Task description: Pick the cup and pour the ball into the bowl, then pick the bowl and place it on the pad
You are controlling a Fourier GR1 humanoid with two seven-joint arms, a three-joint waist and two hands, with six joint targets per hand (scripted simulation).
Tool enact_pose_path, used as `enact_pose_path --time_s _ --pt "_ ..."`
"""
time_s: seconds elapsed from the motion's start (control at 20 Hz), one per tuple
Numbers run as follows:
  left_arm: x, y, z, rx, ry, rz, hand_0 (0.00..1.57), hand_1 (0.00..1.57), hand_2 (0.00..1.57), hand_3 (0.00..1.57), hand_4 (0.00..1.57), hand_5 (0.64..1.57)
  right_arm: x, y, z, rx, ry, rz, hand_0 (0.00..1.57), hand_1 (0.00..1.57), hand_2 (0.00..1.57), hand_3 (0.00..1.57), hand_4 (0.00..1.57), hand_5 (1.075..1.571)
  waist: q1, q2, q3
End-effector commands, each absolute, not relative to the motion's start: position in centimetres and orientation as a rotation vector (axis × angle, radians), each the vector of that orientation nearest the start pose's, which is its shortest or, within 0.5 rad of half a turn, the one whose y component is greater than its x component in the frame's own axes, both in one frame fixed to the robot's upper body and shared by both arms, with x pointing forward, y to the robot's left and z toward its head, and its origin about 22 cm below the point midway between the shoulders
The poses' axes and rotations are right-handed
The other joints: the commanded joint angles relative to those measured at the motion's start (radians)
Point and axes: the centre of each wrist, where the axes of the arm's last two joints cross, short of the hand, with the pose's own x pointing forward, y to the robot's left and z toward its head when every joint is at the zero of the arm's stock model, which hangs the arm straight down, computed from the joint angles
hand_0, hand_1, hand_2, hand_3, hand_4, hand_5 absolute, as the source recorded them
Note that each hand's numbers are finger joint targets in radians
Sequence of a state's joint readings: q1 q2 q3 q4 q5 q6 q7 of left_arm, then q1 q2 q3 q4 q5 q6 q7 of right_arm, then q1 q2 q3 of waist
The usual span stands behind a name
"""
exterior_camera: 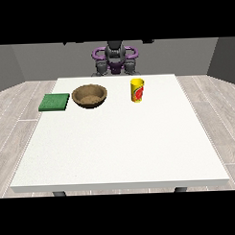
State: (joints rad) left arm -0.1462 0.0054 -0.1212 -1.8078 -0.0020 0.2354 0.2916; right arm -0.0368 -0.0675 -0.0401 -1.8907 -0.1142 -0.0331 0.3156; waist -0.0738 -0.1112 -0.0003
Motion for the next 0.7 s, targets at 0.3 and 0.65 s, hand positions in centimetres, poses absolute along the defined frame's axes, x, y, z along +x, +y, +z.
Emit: enact_pose_path --time_s 0.3,0.65 --pt "28.5 20.4 4.0 0.085 -1.887 0.042 0.0 0.0 0.0 0.0 0.55 1.496 25.7 -25.1 9.3 0.078 -1.841 -0.032 0.0 0.0 0.0 0.0 0.69 1.547 -0.023 0.301 -0.0003" --pt "29.8 21.2 -0.9 0.073 -1.833 0.0 0.0 0.0 0.0 0.0 0.19 1.472 26.5 -28.6 8.0 0.056 -1.838 -0.055 0.0 0.0 0.0 0.0 0.68 1.559 -0.026 0.314 0.0001"
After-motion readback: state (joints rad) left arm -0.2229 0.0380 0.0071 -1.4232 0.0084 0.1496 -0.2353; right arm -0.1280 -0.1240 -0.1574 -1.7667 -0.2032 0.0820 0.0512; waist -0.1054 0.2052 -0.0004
